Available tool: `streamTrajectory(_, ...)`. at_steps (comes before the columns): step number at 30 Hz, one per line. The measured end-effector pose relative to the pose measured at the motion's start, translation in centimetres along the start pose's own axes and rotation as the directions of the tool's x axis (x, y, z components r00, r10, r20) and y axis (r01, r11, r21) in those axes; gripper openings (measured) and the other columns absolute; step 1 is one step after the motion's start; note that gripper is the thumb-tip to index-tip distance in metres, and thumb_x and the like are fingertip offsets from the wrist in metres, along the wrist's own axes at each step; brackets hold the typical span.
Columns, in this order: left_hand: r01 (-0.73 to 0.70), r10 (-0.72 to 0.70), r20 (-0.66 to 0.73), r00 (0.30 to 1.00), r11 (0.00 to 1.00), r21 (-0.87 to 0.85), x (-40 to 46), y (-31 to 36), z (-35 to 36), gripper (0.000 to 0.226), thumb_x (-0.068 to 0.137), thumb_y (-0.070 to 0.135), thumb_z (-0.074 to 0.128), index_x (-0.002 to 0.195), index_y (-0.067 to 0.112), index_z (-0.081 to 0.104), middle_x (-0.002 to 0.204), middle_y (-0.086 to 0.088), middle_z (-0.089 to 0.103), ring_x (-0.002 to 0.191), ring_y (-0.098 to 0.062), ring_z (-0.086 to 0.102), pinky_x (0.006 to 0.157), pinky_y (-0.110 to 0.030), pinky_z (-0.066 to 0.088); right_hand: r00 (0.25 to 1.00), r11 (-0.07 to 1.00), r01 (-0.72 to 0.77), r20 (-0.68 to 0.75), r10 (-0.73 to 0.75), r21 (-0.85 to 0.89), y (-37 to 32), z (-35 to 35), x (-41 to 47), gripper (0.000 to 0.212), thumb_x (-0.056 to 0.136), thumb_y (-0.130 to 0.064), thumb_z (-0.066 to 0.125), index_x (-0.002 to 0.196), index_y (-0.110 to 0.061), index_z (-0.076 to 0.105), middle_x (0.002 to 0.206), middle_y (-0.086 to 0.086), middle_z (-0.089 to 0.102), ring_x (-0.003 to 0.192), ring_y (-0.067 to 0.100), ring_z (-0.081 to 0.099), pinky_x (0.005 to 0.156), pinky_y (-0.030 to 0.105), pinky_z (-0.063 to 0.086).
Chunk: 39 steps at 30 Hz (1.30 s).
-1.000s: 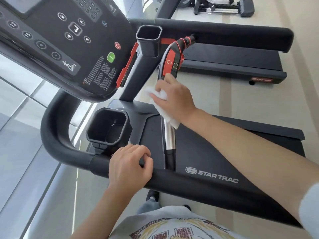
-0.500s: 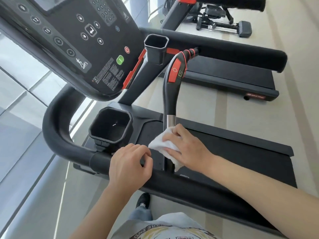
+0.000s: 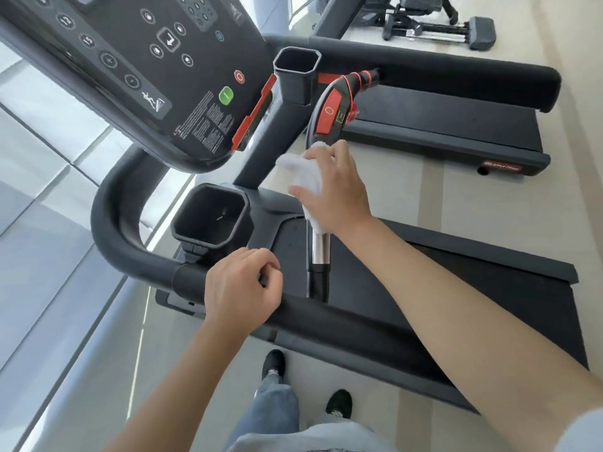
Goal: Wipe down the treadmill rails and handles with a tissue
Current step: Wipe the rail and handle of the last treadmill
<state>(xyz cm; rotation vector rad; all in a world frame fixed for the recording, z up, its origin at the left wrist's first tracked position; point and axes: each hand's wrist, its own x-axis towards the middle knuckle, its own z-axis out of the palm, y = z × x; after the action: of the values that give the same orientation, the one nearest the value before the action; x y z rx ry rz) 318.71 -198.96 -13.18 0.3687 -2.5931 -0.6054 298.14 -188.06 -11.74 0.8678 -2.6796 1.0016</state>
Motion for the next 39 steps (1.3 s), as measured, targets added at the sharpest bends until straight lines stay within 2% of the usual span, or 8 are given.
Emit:
streamTrajectory(3,-0.001,0.001,0.017,1.0,1.0,0.006,0.0,-0.1,-0.1,0.017,0.081,0.015,0.056,0.071,0.024,0.067,0.061,0.009,0.058,0.06,-0.013,0.055,0.052,-0.034,0.046,0.997,0.996,-0.061,0.047,0.058,0.071,0.2,-0.6,-2.1,0.039,0.094,-0.044,0.072,0.121,-0.025,0.052,0.116,-0.003,0.049,0.086,0.024,0.058,0.07,0.035,0.048)
streamTrajectory(7,-0.033,0.033,0.05,0.998,0.999,0.001,-0.1,0.1,-0.5,0.018,0.082,0.018,0.056,0.071,0.025,0.068,0.06,0.012,0.057,0.057,-0.01,0.053,0.049,-0.029,0.045,0.98,0.996,-0.061,0.194,0.047,0.066,0.1,-2.0,-7.3,0.035,0.1,-0.048,0.064,0.12,-0.024,0.05,0.114,-0.007,0.058,0.093,0.021,0.059,0.073,0.036,0.044)
streamTrajectory(12,-0.074,0.081,0.095,0.992,0.995,-0.067,0.0,-0.4,-0.9,0.019,0.084,0.023,0.055,0.078,0.026,0.073,0.06,0.017,0.052,0.055,-0.006,0.046,0.051,-0.017,0.032,0.901,0.987,-0.139,0.403,0.159,-0.078,-1.4,-5.4,-15.0,0.036,0.1,-0.066,0.045,0.102,-0.031,0.052,0.093,-0.01,0.062,0.081,0.018,0.057,0.065,0.036,0.04)
streamTrajectory(20,-0.217,0.299,0.321,0.899,0.939,-0.267,0.4,-3.7,-2.2,0.023,0.092,0.025,0.052,0.096,0.029,0.074,0.085,0.019,0.068,0.081,-0.004,0.064,0.067,-0.031,0.058,0.913,0.913,-0.181,0.283,0.294,-0.364,-5.7,-7.6,-18.4,0.035,0.099,-0.067,0.042,0.101,-0.034,0.054,0.085,-0.011,0.062,0.072,0.015,0.057,0.062,0.028,0.042)
streamTrajectory(24,-0.243,0.335,0.326,0.884,0.925,-0.291,1.0,-6.8,-3.8,0.027,0.092,0.028,0.047,0.096,0.028,0.074,0.088,0.019,0.068,0.085,-0.006,0.064,0.069,-0.035,0.058,0.939,0.913,-0.1,0.264,0.218,-0.396,-8.9,-4.4,-16.3,0.052,0.098,-0.072,0.031,0.09,-0.028,0.056,0.077,-0.005,0.058,0.067,0.019,0.055,0.058,0.032,0.039)
streamTrajectory(29,-0.209,0.31,0.298,0.903,0.922,-0.327,1.6,-11.3,-6.5,0.02,0.094,0.016,0.054,0.095,0.022,0.073,0.086,0.015,0.067,0.083,-0.011,0.062,0.07,-0.038,0.056,0.969,0.948,0.001,0.234,0.077,-0.319,-15.0,2.3,-12.6,0.041,0.106,-0.055,0.049,0.078,-0.025,0.046,0.065,-0.01,0.043,0.056,0.015,0.044,0.052,0.032,0.033)
streamTrajectory(32,-0.179,0.266,0.257,0.929,0.932,-0.316,1.8,-14.3,-8.4,0.017,0.093,0.008,0.06,0.095,0.019,0.072,0.088,0.014,0.068,0.083,-0.012,0.061,0.07,-0.031,0.053,0.987,0.96,0.015,0.157,0.03,-0.28,-18.3,5.7,-11.5,0.03,0.103,-0.046,0.059,0.084,-0.024,0.059,0.068,-0.011,0.041,0.057,0.016,0.04,0.053,0.03,0.032)
streamTrajectory(39,-0.266,0.301,0.199,0.933,0.947,-0.181,2.7,-20.4,-9.9,0.029,0.097,0.03,0.051,0.095,0.018,0.077,0.087,0.01,0.072,0.08,-0.018,0.063,0.084,-0.025,0.037,1.0,0.951,0.018,0.008,-0.017,-0.309,-19.5,7.4,-13.4,0.03,0.098,-0.048,0.061,0.082,-0.023,0.066,0.074,-0.008,0.048,0.066,0.014,0.046,0.047,0.031,0.041)
